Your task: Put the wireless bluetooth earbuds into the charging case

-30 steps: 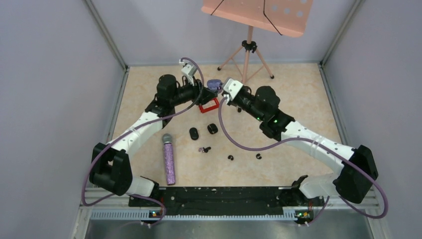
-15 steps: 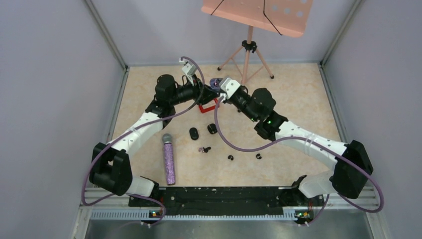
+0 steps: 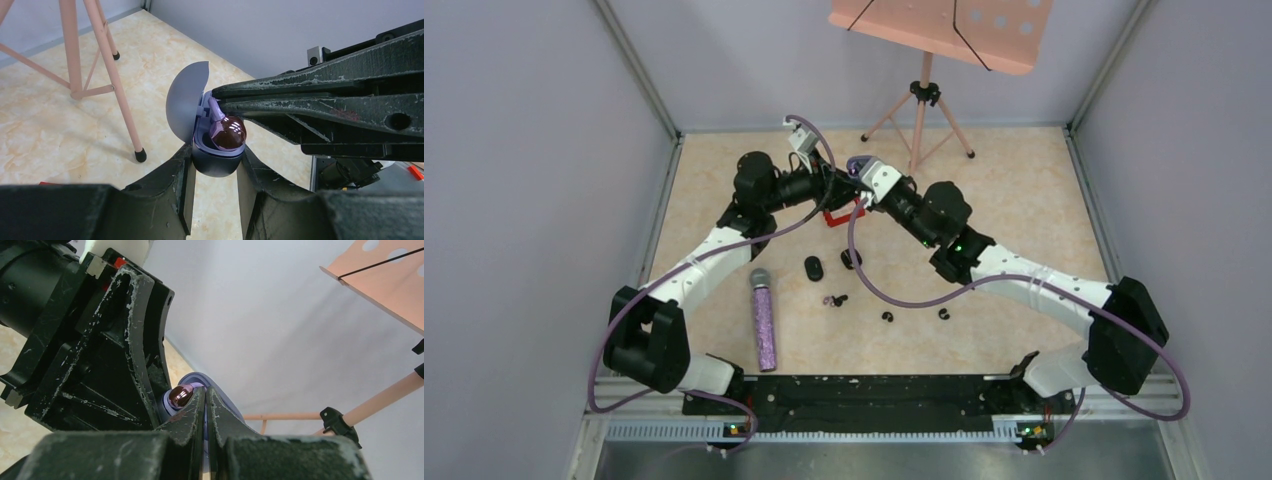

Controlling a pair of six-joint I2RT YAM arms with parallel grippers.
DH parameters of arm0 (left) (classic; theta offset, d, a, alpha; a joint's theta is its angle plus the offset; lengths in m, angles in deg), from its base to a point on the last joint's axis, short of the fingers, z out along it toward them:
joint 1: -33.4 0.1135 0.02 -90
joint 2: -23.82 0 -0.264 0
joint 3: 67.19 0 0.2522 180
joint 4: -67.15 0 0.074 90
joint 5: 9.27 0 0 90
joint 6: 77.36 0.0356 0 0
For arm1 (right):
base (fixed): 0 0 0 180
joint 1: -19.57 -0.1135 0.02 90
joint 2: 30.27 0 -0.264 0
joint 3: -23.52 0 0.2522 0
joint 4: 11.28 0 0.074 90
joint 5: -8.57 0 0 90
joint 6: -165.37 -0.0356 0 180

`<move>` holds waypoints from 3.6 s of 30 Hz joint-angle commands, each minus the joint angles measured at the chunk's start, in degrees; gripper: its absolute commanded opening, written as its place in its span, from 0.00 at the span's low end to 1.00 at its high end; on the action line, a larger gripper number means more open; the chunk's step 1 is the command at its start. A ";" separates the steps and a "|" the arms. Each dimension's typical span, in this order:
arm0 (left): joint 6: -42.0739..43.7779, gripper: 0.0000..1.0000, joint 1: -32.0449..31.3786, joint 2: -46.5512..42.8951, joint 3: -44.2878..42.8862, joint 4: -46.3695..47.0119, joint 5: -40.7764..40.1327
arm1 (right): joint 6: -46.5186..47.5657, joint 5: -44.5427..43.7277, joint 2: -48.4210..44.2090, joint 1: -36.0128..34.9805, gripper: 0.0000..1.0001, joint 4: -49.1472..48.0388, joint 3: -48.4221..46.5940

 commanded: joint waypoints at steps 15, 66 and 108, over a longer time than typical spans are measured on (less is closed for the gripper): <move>-1.78 0.00 0.04 -2.03 0.23 4.75 -0.16 | 3.59 -1.06 0.34 -1.34 0.00 -4.02 2.39; 2.29 0.00 18.92 -15.73 7.77 -18.03 -22.37 | -12.02 50.86 33.86 3.43 0.13 55.93 -27.51; 4.91 0.00 21.12 -21.15 7.75 -23.30 -24.71 | -5.31 32.97 40.04 -6.43 0.35 52.55 -25.83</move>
